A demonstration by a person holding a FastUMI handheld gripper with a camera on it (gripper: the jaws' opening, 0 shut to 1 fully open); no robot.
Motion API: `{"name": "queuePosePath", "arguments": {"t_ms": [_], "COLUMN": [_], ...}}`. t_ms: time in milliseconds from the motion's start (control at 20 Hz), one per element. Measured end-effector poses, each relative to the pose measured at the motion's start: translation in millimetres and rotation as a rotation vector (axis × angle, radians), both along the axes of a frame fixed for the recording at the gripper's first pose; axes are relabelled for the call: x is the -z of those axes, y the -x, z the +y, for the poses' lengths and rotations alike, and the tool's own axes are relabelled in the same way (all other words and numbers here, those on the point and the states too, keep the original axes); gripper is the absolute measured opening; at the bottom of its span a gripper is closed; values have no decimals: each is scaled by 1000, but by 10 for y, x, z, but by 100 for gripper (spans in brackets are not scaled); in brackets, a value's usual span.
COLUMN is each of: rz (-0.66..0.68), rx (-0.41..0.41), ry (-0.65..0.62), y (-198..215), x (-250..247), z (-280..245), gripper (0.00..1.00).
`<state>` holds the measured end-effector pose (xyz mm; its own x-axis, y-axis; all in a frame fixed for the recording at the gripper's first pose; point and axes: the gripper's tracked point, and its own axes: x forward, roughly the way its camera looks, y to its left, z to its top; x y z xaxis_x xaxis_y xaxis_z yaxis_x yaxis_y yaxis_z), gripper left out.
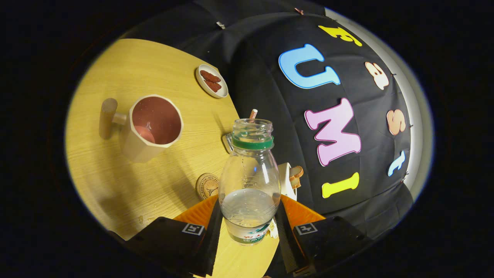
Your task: Take the bottle from table, then pour the juice into the cup, finally place the bottle on the coaster
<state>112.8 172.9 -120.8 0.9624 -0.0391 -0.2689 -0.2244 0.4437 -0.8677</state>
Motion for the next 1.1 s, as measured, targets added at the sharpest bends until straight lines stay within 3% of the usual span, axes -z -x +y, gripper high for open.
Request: {"name": "queuePosePath", "arguments": {"t_ms": [300, 650, 1100], "rz": [-2, -65, -93], "rx": [-15, -122, -180], "ry": [110, 269, 412], "y": [-97, -196, -284], "x": [98, 7, 39], "z": [3, 131, 232], "gripper": [70, 70, 70]}}
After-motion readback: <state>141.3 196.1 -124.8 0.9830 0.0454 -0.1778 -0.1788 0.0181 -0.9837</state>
